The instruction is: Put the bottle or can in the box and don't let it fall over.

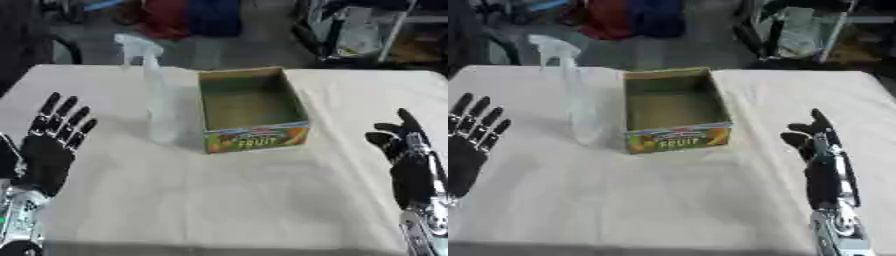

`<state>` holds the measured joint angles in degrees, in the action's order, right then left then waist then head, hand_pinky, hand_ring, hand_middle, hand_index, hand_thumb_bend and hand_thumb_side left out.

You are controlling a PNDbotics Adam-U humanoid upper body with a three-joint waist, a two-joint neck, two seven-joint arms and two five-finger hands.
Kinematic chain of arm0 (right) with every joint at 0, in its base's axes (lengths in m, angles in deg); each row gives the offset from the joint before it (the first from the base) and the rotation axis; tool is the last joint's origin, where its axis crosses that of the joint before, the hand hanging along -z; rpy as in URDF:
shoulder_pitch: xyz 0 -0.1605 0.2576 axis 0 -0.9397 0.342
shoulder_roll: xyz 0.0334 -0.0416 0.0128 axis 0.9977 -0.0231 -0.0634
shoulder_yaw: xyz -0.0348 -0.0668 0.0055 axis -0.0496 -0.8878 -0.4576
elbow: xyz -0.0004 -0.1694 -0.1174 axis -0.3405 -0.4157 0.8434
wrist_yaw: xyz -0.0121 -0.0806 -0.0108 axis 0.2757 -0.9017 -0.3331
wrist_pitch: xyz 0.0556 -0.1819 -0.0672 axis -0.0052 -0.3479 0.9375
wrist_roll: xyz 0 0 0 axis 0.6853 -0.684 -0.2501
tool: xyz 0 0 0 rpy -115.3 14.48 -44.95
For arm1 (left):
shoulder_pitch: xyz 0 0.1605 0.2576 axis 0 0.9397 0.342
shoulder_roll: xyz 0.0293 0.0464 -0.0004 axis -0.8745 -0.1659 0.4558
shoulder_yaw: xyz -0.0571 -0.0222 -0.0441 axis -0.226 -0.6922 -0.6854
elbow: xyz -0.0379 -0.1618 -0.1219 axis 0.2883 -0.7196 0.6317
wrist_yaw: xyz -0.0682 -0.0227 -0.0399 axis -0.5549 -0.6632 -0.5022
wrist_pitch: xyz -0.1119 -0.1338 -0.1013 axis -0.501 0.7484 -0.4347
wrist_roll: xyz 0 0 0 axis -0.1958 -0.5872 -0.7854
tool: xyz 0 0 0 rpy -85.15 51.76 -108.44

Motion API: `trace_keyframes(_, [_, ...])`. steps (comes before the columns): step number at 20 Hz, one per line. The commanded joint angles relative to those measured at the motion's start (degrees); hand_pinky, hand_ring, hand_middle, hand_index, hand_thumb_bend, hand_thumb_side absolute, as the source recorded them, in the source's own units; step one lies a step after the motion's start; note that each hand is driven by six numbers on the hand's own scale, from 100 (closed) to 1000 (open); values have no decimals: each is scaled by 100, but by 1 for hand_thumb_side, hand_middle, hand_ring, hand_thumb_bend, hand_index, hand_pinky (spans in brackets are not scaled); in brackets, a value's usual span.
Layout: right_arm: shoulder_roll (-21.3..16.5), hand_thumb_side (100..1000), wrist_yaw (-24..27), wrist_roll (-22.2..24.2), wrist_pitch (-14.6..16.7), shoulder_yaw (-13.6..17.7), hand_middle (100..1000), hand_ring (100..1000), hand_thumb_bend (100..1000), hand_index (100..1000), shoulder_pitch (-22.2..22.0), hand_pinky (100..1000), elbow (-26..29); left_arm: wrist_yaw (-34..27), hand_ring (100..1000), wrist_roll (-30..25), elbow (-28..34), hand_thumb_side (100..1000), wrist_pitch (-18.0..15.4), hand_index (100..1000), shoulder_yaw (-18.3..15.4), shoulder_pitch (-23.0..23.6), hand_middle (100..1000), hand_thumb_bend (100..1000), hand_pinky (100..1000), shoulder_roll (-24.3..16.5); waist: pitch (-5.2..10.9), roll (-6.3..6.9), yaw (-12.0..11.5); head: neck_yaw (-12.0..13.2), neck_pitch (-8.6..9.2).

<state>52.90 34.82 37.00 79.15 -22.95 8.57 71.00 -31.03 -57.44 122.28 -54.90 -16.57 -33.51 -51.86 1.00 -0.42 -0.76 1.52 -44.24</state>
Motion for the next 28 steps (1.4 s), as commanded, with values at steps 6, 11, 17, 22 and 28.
trace_keyframes(6, [-32,756,7,16,18,10,647,651,100,960,60,777,80,4,774,-32,63,1000,-1,948,-4,-34,793,583,802,-110,42,18,7,-20,12])
trace_keyframes(11, [-32,756,7,15,16,6,647,651,100,960,59,777,76,-41,571,-87,29,1000,27,942,48,-63,678,596,658,-130,47,18,12,-8,12])
trace_keyframes(17, [-29,757,8,27,13,-6,647,651,100,961,63,777,69,-485,124,-302,-217,1000,290,905,336,-256,199,624,225,-139,51,14,46,-1,12])
trace_keyframes(22, [-29,758,16,38,10,-15,647,651,100,961,65,778,58,-975,100,-523,-544,1000,372,901,538,-554,100,793,215,-20,37,13,85,-5,12])
trace_keyframes(28, [-18,757,19,54,10,-22,647,651,100,961,63,778,57,-2119,100,-295,-900,1000,347,946,579,-959,100,836,238,-68,52,21,115,-40,12])
